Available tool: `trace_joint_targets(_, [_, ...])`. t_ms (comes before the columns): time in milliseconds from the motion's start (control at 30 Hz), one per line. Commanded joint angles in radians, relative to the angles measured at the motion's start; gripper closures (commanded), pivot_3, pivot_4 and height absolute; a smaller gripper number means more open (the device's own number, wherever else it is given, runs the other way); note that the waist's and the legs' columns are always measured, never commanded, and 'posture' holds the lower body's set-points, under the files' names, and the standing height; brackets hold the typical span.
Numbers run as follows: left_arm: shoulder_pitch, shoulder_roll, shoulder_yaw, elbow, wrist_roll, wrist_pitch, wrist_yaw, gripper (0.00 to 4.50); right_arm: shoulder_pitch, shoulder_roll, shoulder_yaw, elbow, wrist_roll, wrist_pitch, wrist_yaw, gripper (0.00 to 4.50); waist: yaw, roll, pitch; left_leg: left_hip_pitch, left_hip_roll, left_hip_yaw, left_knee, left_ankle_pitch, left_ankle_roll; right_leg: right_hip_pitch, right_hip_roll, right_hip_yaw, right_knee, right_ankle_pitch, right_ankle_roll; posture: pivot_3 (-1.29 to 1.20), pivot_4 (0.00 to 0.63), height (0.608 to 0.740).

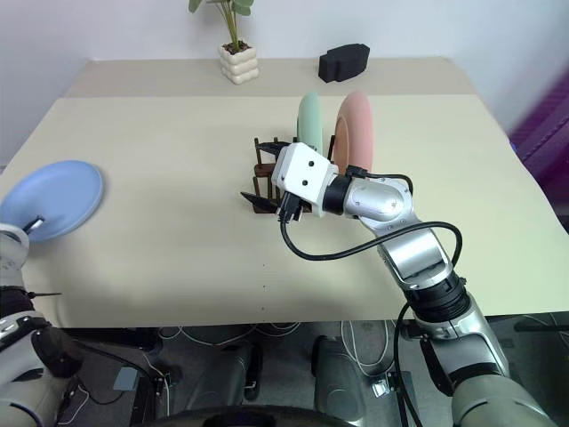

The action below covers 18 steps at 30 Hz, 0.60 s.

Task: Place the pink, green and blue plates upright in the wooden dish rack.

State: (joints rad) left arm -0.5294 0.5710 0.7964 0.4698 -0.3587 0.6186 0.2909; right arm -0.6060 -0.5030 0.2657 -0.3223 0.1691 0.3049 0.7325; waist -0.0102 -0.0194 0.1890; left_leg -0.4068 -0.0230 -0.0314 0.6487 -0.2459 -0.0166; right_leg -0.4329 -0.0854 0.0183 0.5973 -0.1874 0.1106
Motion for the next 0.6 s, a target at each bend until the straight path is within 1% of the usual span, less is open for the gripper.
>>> trace_joint_targets(33, [-0.007,-0.031,-0.031,-0.05,-0.027,0.0,-0.029,4.43,-0.012,0.007,-0.03,-0.027,-0.004,-0.014,-0.002,0.59,0.002,0.0,0.0,0.0,0.0,0.0,0.0,0.0,0.0,0.0,0.0,0.0,0.0,0.0,0.0,0.0,0.15,0.736])
trace_joint_targets(133, [-0.022,-0.071,-0.045,-0.103,-0.047,-0.062,-0.065,4.43,-0.013,0.006,-0.031,-0.025,-0.008,-0.015,-0.002,0.59,0.004,0.0,0.0,0.0,0.0,0.0,0.0,0.0,0.0,0.001,0.0,0.0,0.0,0.0,0.0,0.0,0.15,0.736])
trace_joint_targets(267, [-0.077,-0.151,-0.095,-0.24,-0.09,-0.177,-0.133,4.43,-0.016,0.003,-0.027,-0.02,-0.028,-0.028,-0.004,0.59,0.009,-0.004,0.0,-0.001,-0.001,-0.001,0.001,0.0,0.0,0.001,-0.001,-0.001,-0.001,0.0,0.0,0.0,0.15,0.736])
trace_joint_targets(400, [-0.131,-0.203,-0.238,-0.378,-0.044,-0.224,-0.154,4.43,-0.03,-0.007,-0.003,0.007,-0.109,-0.083,-0.016,0.59,0.009,-0.006,0.0,-0.001,-0.002,0.0,0.001,0.0,-0.001,0.001,0.0,-0.001,-0.001,0.0,0.0,0.0,0.15,0.736])
trace_joint_targets(467, [-0.147,-0.22,-0.288,-0.422,-0.035,-0.239,-0.163,4.43,-0.035,-0.008,0.008,0.021,-0.153,-0.114,-0.022,0.59,0.008,-0.006,0.0,-0.001,-0.003,0.0,0.0,0.0,-0.001,0.001,0.0,-0.001,-0.002,0.0,0.0,0.0,0.15,0.736])
trace_joint_targets(600, [-0.2,-0.272,-0.407,-0.53,-0.04,-0.28,-0.224,4.43,-0.054,-0.002,0.041,0.061,-0.287,-0.188,-0.072,0.59,0.0,-0.006,0.0,-0.001,-0.003,0.0,0.0,0.0,-0.001,0.001,0.0,-0.001,-0.002,0.0,0.0,0.0,0.15,0.736])
